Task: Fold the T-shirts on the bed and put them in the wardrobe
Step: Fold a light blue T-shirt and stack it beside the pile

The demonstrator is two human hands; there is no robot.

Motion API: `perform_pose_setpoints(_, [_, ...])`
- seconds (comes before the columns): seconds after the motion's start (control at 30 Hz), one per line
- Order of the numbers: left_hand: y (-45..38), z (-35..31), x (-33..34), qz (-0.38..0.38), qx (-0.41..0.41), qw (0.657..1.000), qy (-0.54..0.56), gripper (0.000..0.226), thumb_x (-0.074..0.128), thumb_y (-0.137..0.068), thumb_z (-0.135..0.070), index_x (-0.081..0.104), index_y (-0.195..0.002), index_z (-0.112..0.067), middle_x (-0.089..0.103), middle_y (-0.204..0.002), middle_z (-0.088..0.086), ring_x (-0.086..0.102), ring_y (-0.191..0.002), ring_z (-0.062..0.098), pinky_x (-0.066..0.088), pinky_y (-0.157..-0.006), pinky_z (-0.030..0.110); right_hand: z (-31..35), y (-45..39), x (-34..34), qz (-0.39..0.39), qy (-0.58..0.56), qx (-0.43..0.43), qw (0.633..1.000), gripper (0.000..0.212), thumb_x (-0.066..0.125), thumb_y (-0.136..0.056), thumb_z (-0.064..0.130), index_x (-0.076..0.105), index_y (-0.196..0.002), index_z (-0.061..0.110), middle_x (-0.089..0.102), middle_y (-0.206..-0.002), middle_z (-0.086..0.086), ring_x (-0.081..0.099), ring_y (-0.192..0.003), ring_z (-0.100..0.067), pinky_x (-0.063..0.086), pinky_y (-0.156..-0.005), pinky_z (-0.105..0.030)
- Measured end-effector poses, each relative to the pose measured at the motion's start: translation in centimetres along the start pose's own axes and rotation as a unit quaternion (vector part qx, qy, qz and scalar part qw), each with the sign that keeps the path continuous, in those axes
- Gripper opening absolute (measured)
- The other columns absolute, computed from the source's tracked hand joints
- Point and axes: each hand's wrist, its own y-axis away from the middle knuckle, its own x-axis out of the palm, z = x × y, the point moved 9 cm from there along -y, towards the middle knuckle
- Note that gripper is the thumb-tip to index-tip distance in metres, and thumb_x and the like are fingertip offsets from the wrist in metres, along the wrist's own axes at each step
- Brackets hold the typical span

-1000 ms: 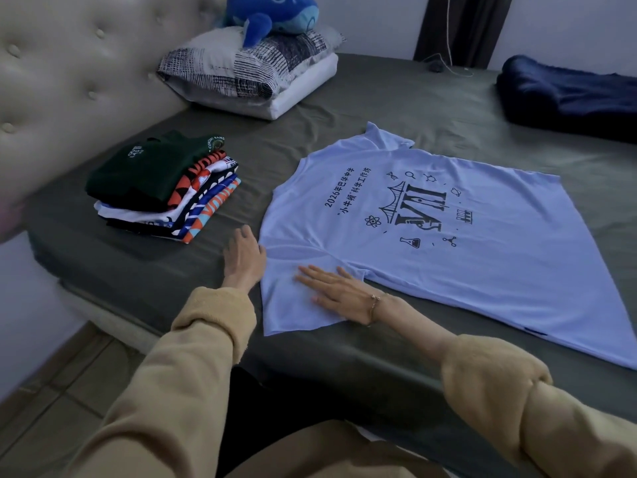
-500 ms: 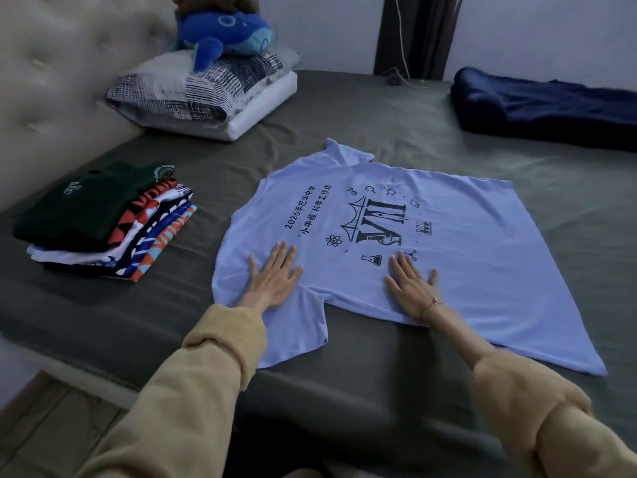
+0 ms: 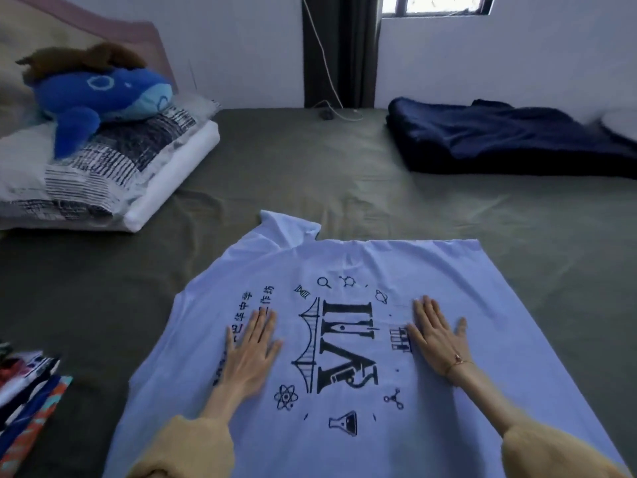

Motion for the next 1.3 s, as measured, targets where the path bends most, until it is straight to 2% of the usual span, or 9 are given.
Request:
perform_pose_setpoints(0.23, [-10.4,-6.4,-0.1,0.015,0.047,0.999,-0.015,0.101,-0.039,-0.058,-0.072,-0.027,-0.14,-0.015,-0.035,-0.146,-0.005,-0.026,-0.139,0.014,-0.024,-0.105,0.047,-6.9,-3.9,-2.5,0.039,0.003,0.08,0.996,0.083,-0.012,-0.075,0.065,-0.025,-0.14,0.016,-0.032,-0.145,0.01,-0.022,-0.134,0.001,-0.003,-0.112,-0.053])
perform_pose_setpoints(0.33, [-14.8,-8.1,-1.3,-0.009,0.081,0.995,-0.059,0.073,0.001,-0.096,-0.048,0.038,-0.144,-0.007,0.034,-0.151,0.008,0.024,-0.14,0.021,0.018,-0.11,0.059,-8.8,-7.1,-4.5,0.024,0.003,0.094,0.995,0.092,-0.025,-0.056,0.058,-0.026,-0.134,0.011,-0.031,-0.138,0.013,-0.019,-0.133,0.005,-0.002,-0.113,-0.053])
perform_pose_setpoints(0.43, [-19.3,-8.6,-4.1,-0.069,0.118,0.989,-0.061,0.034,0.048,-0.081,-0.008,0.068,-0.109,-0.011,0.067,-0.111,0.006,0.056,-0.103,0.02,0.048,-0.084,0.051,-9.1,-11.7,-6.6,0.006,-0.009,0.061,0.998,0.061,-0.004,-0.089,0.038,-0.014,-0.145,0.016,-0.022,-0.147,0.011,0.001,-0.144,-0.004,0.01,-0.115,-0.042])
perform_pose_setpoints(0.67, [-28.0,-7.5,-7.4,-0.1,0.221,0.951,-0.193,0.065,0.08,-0.049,-0.001,0.065,-0.112,-0.015,0.069,-0.089,0.004,0.061,-0.087,0.02,0.044,-0.078,0.062,-9.4,-20.6,-11.1,-0.023,0.057,0.044,0.997,0.034,0.036,-0.094,0.005,0.044,-0.126,0.015,0.045,-0.132,-0.004,0.053,-0.115,-0.023,0.045,-0.077,-0.034])
perform_pose_setpoints(0.8, [-30.0,-7.5,-8.8,-0.148,0.278,0.915,-0.252,0.046,0.045,-0.069,-0.018,0.065,-0.11,-0.016,0.061,-0.078,0.012,0.038,-0.082,0.025,0.05,-0.068,0.059,-11.1,-22.0,-11.6,-0.002,0.107,0.073,0.992,0.026,0.048,-0.092,0.011,0.045,-0.117,0.014,0.049,-0.118,-0.005,0.057,-0.108,-0.027,0.042,-0.07,-0.034])
perform_pose_setpoints(0.9, [-32.2,-7.7,-9.0,-0.095,0.236,0.922,-0.292,0.037,0.083,-0.054,-0.01,0.068,-0.087,-0.01,0.062,-0.097,0.017,0.05,-0.094,0.027,0.048,-0.078,0.061,-10.4,-22.3,-12.6,-0.043,0.189,0.025,0.981,0.021,0.07,-0.075,0.008,0.057,-0.091,0.011,0.058,-0.095,-0.007,0.061,-0.093,-0.024,0.046,-0.07,-0.041])
perform_pose_setpoints(1.0, [-33.8,-7.6,-7.8,-0.01,0.191,0.924,-0.331,0.034,0.051,-0.091,-0.016,0.046,-0.125,-0.018,0.05,-0.125,0.0,0.048,-0.118,0.018,0.03,-0.105,0.046,-10.6,-22.9,-12.1,-0.07,0.206,-0.003,0.976,0.047,0.088,-0.028,0.0,0.056,-0.06,0.012,0.054,-0.063,-0.005,0.06,-0.063,-0.024,0.05,-0.057,-0.047])
perform_pose_setpoints(1.13, [-35.6,-7.2,-7.9,0.035,0.117,0.965,-0.233,0.025,0.037,-0.096,-0.017,0.037,-0.121,-0.016,0.055,-0.117,-0.001,0.046,-0.117,0.02,0.029,-0.103,0.04,-11.8,-23.7,-11.9,-0.044,0.214,0.022,0.976,0.02,0.042,-0.09,0.003,0.049,-0.107,0.013,0.053,-0.111,-0.003,0.051,-0.112,-0.021,0.04,-0.088,-0.031])
perform_pose_setpoints(1.3, [-37.6,-6.1,-7.9,0.053,0.055,0.99,-0.119,0.028,0.036,-0.094,-0.006,0.035,-0.122,-0.008,0.059,-0.11,0.016,0.055,-0.104,0.036,0.039,-0.082,0.04,-14.2,-24.4,-11.8,0.013,0.174,0.116,0.978,0.037,0.057,-0.083,0.001,0.041,-0.115,0.011,0.049,-0.12,-0.002,0.045,-0.116,-0.018,0.042,-0.077,-0.029])
